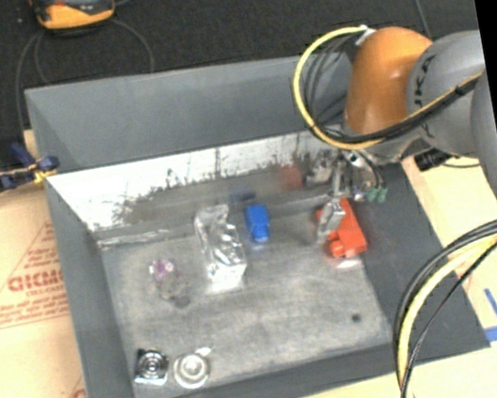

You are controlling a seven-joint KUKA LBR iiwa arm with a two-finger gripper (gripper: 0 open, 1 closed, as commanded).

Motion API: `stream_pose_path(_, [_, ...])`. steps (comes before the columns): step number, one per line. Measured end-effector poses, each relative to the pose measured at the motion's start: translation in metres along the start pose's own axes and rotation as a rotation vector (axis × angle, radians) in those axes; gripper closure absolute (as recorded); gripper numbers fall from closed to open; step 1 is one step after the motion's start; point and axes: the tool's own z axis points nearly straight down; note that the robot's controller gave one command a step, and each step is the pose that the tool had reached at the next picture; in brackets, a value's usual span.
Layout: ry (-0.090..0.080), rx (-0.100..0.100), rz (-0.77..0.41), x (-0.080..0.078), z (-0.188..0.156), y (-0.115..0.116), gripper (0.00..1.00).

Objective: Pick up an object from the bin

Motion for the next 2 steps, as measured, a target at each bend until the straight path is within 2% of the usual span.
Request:
stream_pose_path(1, [0.010,0.000,0.254,0.038,0.006,0.069,0.00])
stream_pose_path(2, [0.009,0.005,0.196,0.022,0.021,0.102,0.00])
